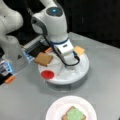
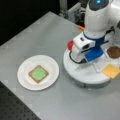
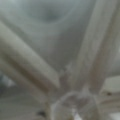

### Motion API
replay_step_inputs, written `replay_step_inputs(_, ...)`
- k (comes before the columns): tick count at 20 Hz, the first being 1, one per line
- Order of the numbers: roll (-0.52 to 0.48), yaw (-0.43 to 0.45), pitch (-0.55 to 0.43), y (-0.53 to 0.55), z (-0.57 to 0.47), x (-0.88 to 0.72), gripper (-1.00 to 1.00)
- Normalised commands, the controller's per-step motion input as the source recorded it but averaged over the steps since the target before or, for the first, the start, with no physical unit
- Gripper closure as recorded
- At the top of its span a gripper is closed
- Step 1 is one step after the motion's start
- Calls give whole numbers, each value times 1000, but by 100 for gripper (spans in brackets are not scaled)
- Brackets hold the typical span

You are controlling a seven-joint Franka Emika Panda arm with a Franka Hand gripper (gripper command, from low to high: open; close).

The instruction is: Ingredient selection for cheeseburger or sandwich

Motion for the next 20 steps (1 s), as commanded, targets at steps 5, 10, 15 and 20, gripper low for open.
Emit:
replay_step_inputs(5,60,196,79,-116,91,84,-100)
replay_step_inputs(10,55,223,73,-102,83,87,-100)
replay_step_inputs(15,55,277,74,-95,80,114,-100)
replay_step_inputs(20,61,237,84,-93,82,135,-100)
